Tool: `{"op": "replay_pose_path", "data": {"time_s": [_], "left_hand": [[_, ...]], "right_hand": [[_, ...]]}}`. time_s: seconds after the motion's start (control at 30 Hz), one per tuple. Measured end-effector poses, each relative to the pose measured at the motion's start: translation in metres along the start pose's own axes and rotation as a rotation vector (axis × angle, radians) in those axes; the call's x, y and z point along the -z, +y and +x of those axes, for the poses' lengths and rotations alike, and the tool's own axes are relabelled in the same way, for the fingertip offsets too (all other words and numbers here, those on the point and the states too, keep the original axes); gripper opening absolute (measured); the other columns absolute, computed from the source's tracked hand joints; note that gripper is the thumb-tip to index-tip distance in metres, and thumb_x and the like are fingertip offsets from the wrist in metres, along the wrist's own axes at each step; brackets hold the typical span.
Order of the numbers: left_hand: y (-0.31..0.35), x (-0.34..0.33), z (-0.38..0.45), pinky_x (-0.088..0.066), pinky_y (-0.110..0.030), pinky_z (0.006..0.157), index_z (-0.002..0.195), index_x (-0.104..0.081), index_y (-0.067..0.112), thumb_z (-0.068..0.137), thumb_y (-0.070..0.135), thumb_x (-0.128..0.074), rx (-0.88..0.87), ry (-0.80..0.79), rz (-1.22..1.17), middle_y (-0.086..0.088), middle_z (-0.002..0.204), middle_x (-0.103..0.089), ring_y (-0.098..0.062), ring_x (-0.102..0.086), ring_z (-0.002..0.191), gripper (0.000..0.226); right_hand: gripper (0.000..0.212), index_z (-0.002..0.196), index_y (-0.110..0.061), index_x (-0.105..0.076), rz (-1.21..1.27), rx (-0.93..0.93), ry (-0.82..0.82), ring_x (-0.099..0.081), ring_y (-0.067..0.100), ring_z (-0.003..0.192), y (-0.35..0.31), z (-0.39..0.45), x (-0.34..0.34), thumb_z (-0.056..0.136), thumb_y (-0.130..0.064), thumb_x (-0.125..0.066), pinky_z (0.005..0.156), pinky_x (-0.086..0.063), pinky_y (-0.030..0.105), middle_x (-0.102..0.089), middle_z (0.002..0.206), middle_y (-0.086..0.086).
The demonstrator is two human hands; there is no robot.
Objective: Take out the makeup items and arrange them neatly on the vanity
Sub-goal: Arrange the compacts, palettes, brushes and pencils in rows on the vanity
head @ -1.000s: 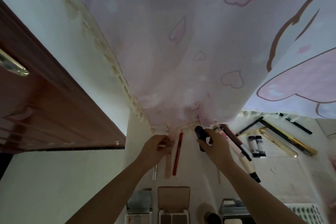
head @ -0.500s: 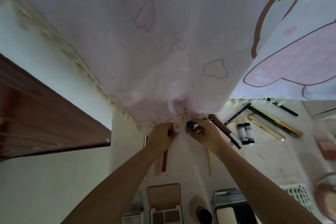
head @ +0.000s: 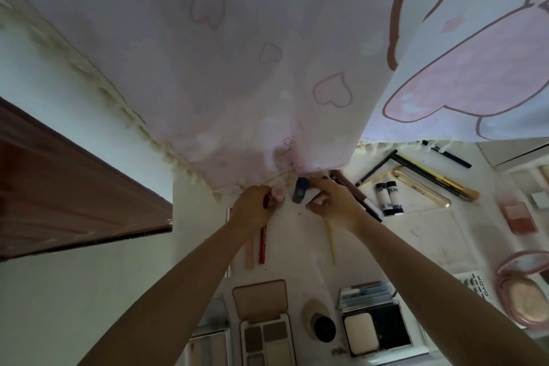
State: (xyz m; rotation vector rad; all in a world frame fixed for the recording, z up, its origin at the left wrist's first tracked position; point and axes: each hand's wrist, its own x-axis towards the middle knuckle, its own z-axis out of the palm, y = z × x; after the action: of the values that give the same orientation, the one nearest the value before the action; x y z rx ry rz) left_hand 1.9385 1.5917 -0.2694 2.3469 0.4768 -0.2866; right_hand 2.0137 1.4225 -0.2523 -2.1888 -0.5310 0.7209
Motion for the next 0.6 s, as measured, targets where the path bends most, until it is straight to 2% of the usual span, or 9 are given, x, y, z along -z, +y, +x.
{"op": "replay_pose_path", "data": {"time_s": [0.07, 0.17, 0.23, 0.3, 0.37, 0.47, 0.6], "left_hand": [[0.000, 0.000, 0.000, -0.048, -0.030, 0.074, 0.094, -0.065, 0.005, 0.087, 0.019, -0.058, 0.004, 0.004, 0.002, -0.012, 0.093, -0.068, -0.026, -0.063, 0.087, 0.017], [0.000, 0.001, -0.003, -0.051, -0.036, 0.078, 0.099, -0.065, 0.003, 0.085, 0.013, -0.057, -0.007, -0.003, 0.020, -0.015, 0.096, -0.067, -0.028, -0.063, 0.090, 0.019], [-0.001, 0.001, -0.006, -0.050, -0.035, 0.081, 0.103, -0.064, 0.005, 0.084, 0.010, -0.056, -0.004, 0.002, 0.041, -0.014, 0.099, -0.065, -0.028, -0.061, 0.094, 0.022], [-0.003, 0.001, -0.012, -0.048, -0.033, 0.084, 0.108, -0.061, 0.009, 0.082, 0.011, -0.058, 0.013, 0.037, 0.044, -0.011, 0.105, -0.062, -0.026, -0.058, 0.099, 0.027], [-0.002, 0.001, -0.020, -0.047, -0.033, 0.086, 0.112, -0.059, 0.011, 0.084, 0.013, -0.059, 0.051, 0.085, 0.039, -0.008, 0.108, -0.059, -0.024, -0.056, 0.102, 0.028], [0.000, 0.000, -0.033, -0.045, -0.032, 0.088, 0.114, -0.056, 0.010, 0.088, 0.019, -0.057, 0.099, 0.115, 0.056, -0.006, 0.111, -0.056, -0.022, -0.055, 0.101, 0.027], [0.006, 0.001, -0.049, -0.045, -0.030, 0.082, 0.110, -0.057, 0.010, 0.092, 0.023, -0.052, 0.087, 0.040, 0.135, -0.007, 0.109, -0.059, -0.021, -0.057, 0.097, 0.023]], "right_hand": [[0.048, 0.125, -0.012, -0.053, -0.023, -0.015, 0.002, -0.064, 0.021, 0.083, 0.003, -0.002, 0.004, 0.079, -0.005, -0.066, 0.081, -0.050, 0.026, -0.060, 0.108, -0.001], [0.033, 0.111, -0.010, -0.061, -0.078, 0.006, 0.052, -0.056, 0.014, 0.071, 0.009, -0.009, 0.014, 0.079, -0.004, -0.064, 0.070, -0.045, 0.018, -0.060, 0.093, -0.001], [0.024, 0.103, -0.006, -0.066, -0.183, 0.017, 0.128, -0.058, 0.018, 0.075, 0.016, -0.017, 0.022, 0.080, -0.002, -0.062, 0.065, -0.040, 0.014, -0.065, 0.089, 0.006], [0.024, 0.105, -0.005, -0.065, -0.308, -0.044, 0.219, -0.062, 0.025, 0.088, 0.025, -0.023, 0.029, 0.082, -0.007, -0.060, 0.070, -0.039, 0.018, -0.067, 0.093, 0.011], [0.030, 0.113, -0.007, -0.061, -0.535, -0.144, 0.212, -0.058, 0.027, 0.098, 0.033, -0.027, 0.034, 0.086, -0.020, -0.058, 0.076, -0.043, 0.027, -0.064, 0.101, 0.012], [0.031, 0.111, -0.009, -0.059, -0.756, -0.259, 0.157, -0.056, 0.024, 0.097, 0.040, -0.031, 0.030, 0.089, -0.028, -0.052, 0.076, -0.046, 0.031, -0.060, 0.102, 0.009], [0.027, 0.105, -0.006, -0.060, -0.772, -0.252, 0.206, -0.057, 0.024, 0.091, 0.038, -0.033, 0.020, 0.090, -0.025, -0.049, 0.079, -0.051, 0.033, -0.060, 0.101, 0.010]]}}
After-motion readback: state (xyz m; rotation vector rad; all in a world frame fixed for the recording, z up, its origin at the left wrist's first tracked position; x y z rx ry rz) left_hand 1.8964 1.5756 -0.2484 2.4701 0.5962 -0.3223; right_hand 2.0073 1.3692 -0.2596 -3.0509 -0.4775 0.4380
